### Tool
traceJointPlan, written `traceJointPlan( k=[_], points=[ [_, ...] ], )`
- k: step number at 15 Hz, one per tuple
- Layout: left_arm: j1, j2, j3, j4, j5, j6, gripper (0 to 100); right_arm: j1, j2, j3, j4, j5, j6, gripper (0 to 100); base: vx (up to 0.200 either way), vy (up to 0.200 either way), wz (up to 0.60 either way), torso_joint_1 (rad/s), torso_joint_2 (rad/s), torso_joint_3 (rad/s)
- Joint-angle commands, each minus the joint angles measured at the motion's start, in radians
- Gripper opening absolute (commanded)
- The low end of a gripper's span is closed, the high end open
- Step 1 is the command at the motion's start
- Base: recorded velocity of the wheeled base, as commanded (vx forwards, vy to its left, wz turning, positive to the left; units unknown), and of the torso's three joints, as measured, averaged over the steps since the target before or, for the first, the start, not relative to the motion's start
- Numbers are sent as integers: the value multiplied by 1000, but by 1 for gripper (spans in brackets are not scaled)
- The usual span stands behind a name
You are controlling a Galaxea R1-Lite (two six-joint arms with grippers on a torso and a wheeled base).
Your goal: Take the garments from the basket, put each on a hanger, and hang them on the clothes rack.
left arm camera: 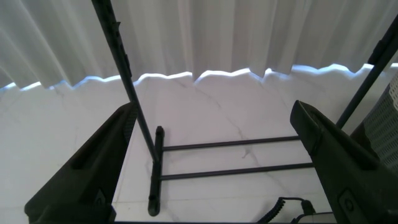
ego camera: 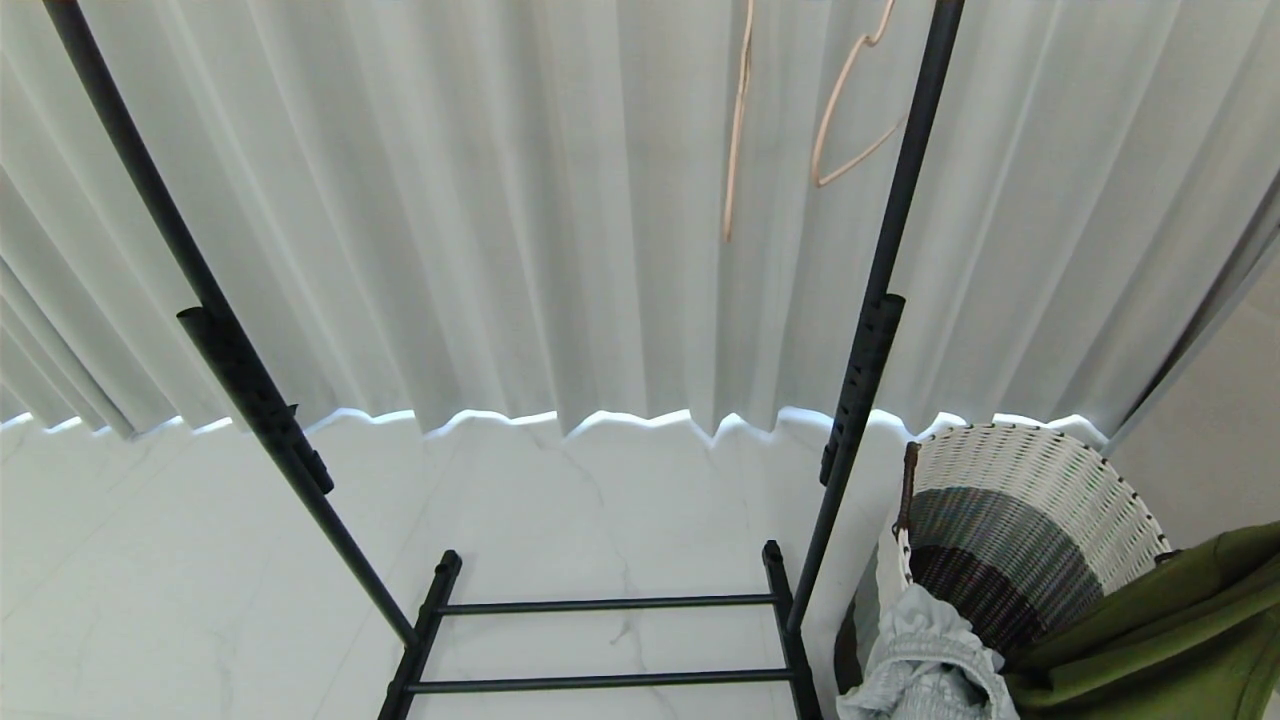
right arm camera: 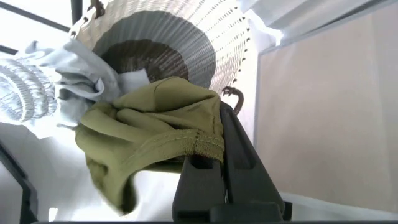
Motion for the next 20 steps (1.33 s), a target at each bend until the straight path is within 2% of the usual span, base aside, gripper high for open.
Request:
traceJointPlan(
  k=[1, 2, 14, 18, 20],
  points=[
    [0, 0, 0, 0, 1, 1, 100, 0, -22, 4, 1, 0, -1, 0, 0, 0, 0, 0, 0, 0],
    [0, 2, 0, 0, 1, 1, 100, 2, -30, 5, 1, 0, -2, 0, 0, 0, 0, 0, 0, 0],
    [0, 0, 0, 0, -1, 13, 100, 37, -56, 20, -2, 0, -4, 0, -200, 0, 0, 2, 4, 1],
    [0, 0, 0, 0, -1, 11, 100, 61, -57, 20, -1, 0, -2, 0, 0, 0, 0, 0, 0, 0],
    [0, 0, 0, 0, -1, 11, 100, 63, -57, 19, -1, 0, -2, 0, 0, 200, 0, -2, 2, 5]
  ],
)
